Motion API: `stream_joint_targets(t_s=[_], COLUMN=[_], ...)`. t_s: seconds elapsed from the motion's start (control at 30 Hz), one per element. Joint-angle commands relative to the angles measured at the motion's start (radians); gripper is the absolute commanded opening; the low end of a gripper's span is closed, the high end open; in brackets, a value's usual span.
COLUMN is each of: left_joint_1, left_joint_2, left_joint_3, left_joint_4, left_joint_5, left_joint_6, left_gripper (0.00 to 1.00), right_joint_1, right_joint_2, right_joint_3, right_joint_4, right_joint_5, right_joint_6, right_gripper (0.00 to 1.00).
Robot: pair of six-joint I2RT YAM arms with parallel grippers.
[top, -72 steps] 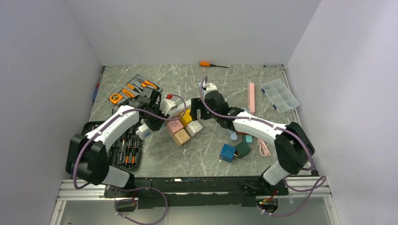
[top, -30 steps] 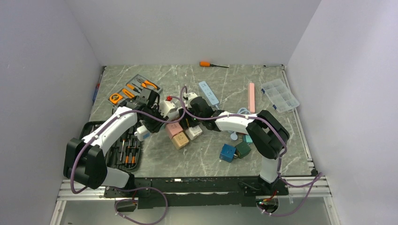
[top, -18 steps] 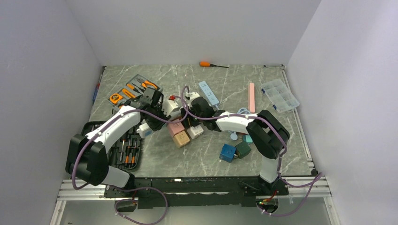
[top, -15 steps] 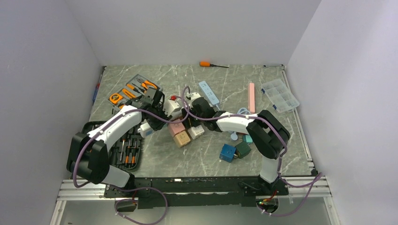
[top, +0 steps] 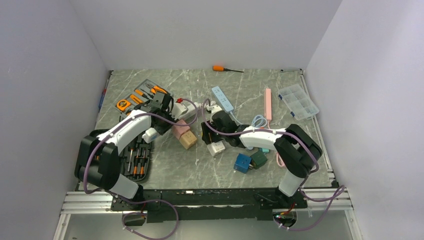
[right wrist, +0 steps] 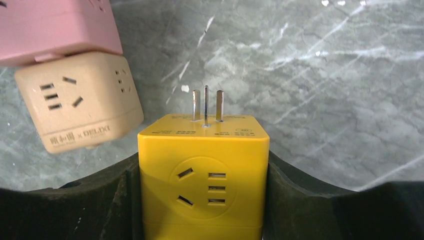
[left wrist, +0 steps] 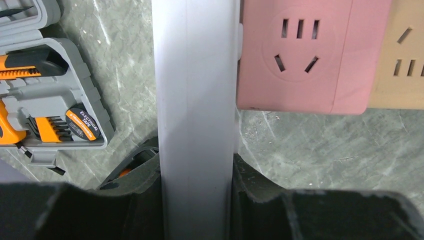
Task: Pull the plug off the socket
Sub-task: Remove the plug from the socket, then place the plug at the center of the board.
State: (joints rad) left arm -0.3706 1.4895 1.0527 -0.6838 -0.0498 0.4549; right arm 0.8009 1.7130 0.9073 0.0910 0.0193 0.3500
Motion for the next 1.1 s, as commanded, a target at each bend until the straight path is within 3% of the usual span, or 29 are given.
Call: stream_joint_targets(t_s=[0.0, 0.07, 0.17, 0.2, 0.57, 0.73, 1.07], left_joint_1=[0.023, 0.037, 0.048, 0.048, 0.048, 0.054, 0.076], left_joint_2=[-0.016, -0.019, -0.024, -0.024, -0.050, -0.070, -0.088], left_joint_3=[0.078, 0.091, 0.099, 0.100, 0.068, 0.054, 0.060], left_joint_4=[0.047, 0.033, 0.020, 0.017, -0.003, -0.019, -0.037], left_joint_5=[0.023, 0.063, 0.110, 0.121, 0.182, 0.207, 0.264], left_joint_6=[-0.018, -0.025, -0.036, -0.038, -0.039, -0.025, -0.016], left_gripper=[0.00, 0.00, 0.00, 0.00, 0.00, 0.00, 0.00], right_joint_1=[0.000, 0.003, 0.003, 0.004, 0.004, 0.003, 0.044], right_joint_2=[-0.077, -0.082, -0.071, -0.065, -0.142, -0.077, -0.030], right_joint_3=[-0.036, -0.057, -0.074, -0.069, 0.129, 0.229, 0.230], right_joint_4=[0.034, 0.033, 0.029, 0.022, -0.032, -0.077, 0.092], right_joint_5=[0.025, 0.027, 0.027, 0.028, 0.069, 0.122, -0.134], right_joint_6=[0.032, 0.036, 0.043, 0.041, -0.050, -0.068, -0.103], right_gripper=[0.25, 0.31, 0.62, 0.66, 0.97, 1.00, 1.00])
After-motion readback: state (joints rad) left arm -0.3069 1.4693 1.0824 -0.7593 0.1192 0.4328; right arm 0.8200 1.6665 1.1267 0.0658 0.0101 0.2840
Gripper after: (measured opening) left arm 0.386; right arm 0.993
